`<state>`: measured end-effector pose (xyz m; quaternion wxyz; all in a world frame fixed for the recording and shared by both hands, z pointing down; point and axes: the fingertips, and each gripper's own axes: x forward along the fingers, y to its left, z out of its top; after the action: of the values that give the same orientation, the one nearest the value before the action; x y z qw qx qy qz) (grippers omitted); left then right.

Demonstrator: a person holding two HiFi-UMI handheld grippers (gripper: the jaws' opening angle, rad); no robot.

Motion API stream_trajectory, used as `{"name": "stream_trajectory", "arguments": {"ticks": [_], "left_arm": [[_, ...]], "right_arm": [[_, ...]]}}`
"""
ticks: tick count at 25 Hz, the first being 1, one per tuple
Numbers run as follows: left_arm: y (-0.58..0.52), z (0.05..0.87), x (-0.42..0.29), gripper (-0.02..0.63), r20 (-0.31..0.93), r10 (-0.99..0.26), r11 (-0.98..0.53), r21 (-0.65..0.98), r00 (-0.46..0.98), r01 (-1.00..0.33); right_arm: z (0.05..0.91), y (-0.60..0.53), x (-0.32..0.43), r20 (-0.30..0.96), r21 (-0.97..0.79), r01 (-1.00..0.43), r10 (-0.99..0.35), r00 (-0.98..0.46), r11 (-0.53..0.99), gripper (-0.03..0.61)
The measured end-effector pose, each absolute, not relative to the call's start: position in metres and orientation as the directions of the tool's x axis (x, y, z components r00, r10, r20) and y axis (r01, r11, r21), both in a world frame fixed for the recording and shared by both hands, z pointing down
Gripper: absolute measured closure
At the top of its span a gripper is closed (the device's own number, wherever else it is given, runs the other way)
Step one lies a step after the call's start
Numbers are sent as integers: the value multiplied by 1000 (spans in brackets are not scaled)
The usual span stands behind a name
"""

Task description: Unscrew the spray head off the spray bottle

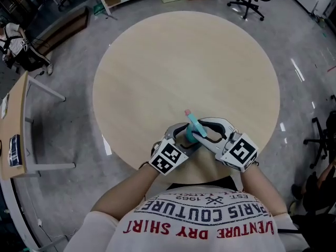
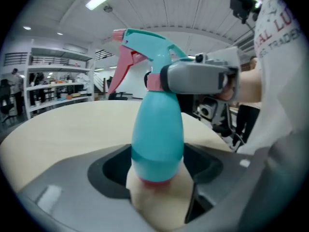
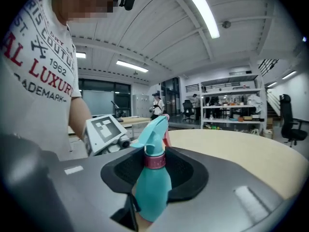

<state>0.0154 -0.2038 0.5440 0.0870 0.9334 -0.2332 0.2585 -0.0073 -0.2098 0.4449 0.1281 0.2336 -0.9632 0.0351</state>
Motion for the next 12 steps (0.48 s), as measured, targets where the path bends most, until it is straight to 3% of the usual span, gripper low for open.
{"name": "stream_trajectory", "arguments": {"ticks": [6, 10, 12], "left_arm": [[-165, 544, 2, 282, 545, -9, -999, 21, 839, -24], [-164, 544, -2, 282, 555, -5, -999, 31, 832, -27], [-170, 544, -1, 282, 532, -75, -993, 34, 844, -109]], "right_arm": [[444, -169, -17, 278, -118, -114, -78, -957, 986, 442], [446, -170, -21, 269, -130, -138, -99, -958, 982, 436], [450, -176, -17, 269, -126, -217, -177, -947, 968, 384]]}}
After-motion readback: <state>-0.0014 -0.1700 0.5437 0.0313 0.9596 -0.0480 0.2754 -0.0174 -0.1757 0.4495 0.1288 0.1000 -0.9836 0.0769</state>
